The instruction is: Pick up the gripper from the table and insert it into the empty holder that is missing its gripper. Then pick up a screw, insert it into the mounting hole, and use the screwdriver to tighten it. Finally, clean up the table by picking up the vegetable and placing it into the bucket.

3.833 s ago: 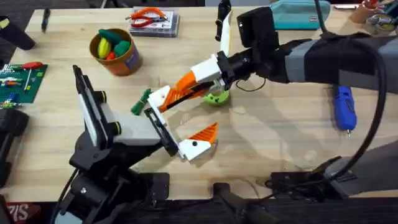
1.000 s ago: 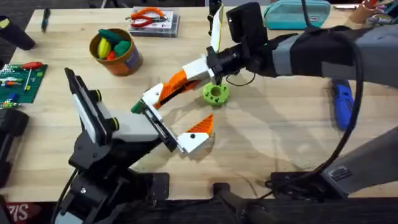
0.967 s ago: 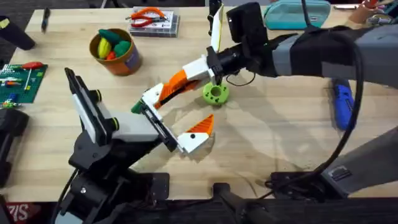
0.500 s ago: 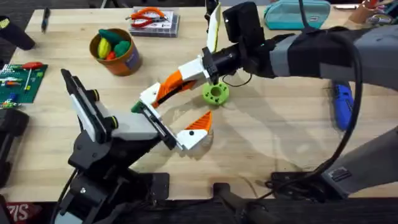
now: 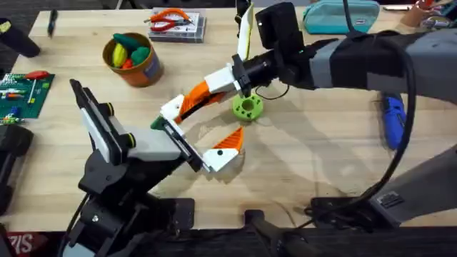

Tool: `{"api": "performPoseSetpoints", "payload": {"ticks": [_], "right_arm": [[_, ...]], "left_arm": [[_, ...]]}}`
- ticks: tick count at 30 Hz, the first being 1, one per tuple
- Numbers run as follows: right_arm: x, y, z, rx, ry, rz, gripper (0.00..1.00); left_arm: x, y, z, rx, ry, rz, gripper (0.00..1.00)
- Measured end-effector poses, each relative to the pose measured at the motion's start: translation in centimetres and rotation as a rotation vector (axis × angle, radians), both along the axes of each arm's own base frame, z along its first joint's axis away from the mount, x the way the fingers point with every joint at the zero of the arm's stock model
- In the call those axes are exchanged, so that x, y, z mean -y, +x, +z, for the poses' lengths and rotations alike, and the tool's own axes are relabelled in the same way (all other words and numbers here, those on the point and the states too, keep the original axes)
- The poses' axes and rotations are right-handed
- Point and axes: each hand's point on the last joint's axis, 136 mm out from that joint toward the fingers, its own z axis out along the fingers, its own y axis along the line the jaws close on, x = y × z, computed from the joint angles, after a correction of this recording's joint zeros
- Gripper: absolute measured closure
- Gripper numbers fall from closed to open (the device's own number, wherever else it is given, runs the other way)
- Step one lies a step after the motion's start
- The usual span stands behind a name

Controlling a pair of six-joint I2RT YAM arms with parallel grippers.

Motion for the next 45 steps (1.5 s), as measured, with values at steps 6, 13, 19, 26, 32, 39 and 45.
{"api": "performPoseSetpoints", "payload": {"ticks": [6,13,19,26,32,39,45], "right_arm": [[0.0,0.0,0.0,-0.001,0.001,0.002,0.918],[0.1,0.0,0.0,-0.002,0.001,0.001,0.876],[0.4,0.0,0.3,-0.011,0.014,0.011,0.832],[1.0,0.2,0.6,-0.021,0.032,0.019,0.761],[1.5,0.5,0.9,-0.025,0.047,0.020,0.398],[1.6,0.5,1.0,-0.026,0.053,0.026,0.119],[1.7,0.2,1.1,-0.012,0.066,0.043,0.024]], "left_arm": [[0.0,0.0,0.0,0.001,0.000,0.000,0.013],[0.0,0.0,0.0,0.001,0.000,0.000,0.013],[0.2,-0.2,0.0,0.006,0.004,-0.017,0.013],[0.8,-1.0,0.1,0.013,0.006,-0.076,0.013],[1.1,-1.4,0.1,0.013,0.004,-0.100,0.013],[1.1,-1.4,0.1,0.013,0.004,-0.102,0.013],[1.1,-1.4,0.1,0.013,0.004,-0.104,0.013]]}}
